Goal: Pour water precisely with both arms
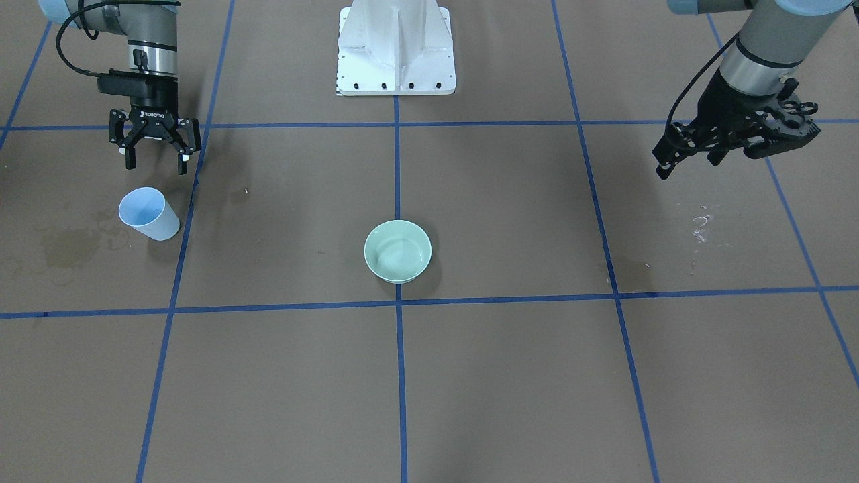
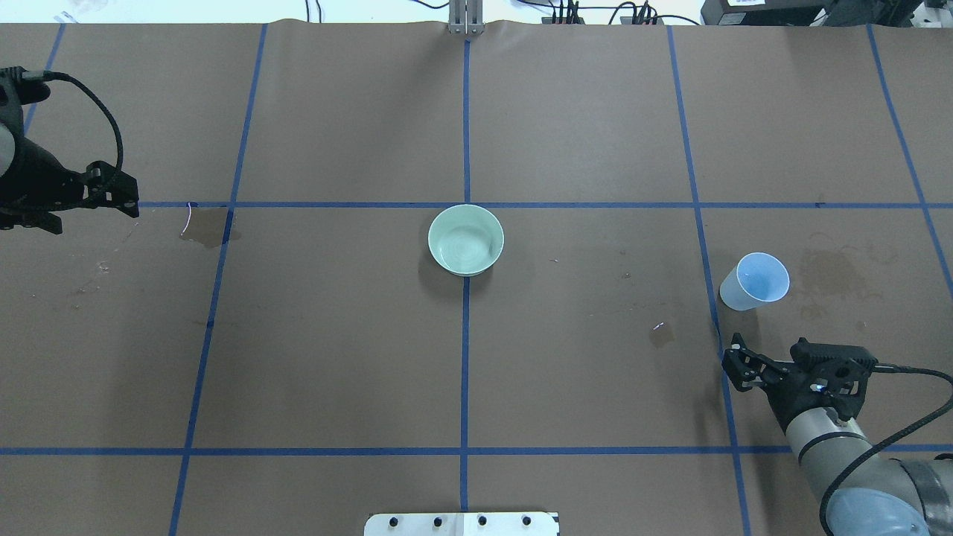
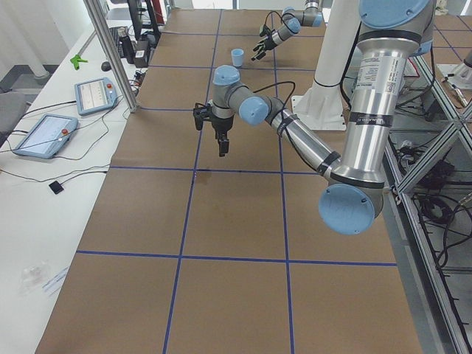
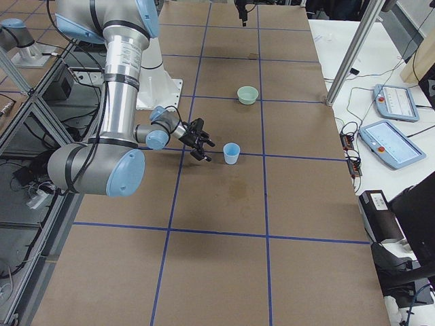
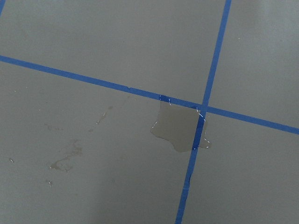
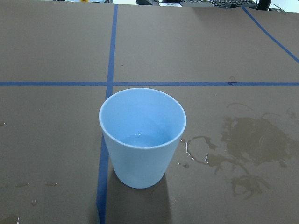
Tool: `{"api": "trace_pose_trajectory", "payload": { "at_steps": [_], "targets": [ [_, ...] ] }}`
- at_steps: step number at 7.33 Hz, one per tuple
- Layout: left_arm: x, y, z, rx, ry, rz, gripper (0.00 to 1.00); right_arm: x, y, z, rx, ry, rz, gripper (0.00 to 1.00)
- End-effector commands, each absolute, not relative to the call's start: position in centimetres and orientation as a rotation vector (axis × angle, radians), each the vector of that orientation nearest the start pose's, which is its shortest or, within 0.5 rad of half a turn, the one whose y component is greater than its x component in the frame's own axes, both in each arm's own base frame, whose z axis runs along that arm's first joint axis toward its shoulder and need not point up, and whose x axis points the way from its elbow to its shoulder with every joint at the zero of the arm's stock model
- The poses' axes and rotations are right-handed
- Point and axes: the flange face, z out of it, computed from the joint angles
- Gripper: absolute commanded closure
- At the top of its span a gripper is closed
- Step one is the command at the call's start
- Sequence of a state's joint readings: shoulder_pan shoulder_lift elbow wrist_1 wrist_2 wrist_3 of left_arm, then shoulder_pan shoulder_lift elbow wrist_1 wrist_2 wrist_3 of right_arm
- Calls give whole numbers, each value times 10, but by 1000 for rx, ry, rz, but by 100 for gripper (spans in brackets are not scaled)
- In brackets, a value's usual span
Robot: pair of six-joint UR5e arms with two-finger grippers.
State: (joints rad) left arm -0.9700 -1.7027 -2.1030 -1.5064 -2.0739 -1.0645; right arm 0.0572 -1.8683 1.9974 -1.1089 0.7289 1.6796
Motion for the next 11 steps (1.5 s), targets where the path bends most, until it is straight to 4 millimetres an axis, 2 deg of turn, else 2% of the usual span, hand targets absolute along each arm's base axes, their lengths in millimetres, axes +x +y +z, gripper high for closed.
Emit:
{"api": "trace_pose_trajectory", "payload": {
  "at_steps": [1,5,9,11],
  "targets": [
    [212,-458,360,30,761,-290,0,-376,-232,536,852,-542,394,1],
    [214,-460,361,27,759,-289,0,-378,-236,538,868,-532,393,1],
    [215,-461,365,22,754,-291,0,-367,-254,537,901,-495,400,1],
    [215,-461,366,20,754,-290,0,-389,-265,518,918,-509,391,1]
  ]
}}
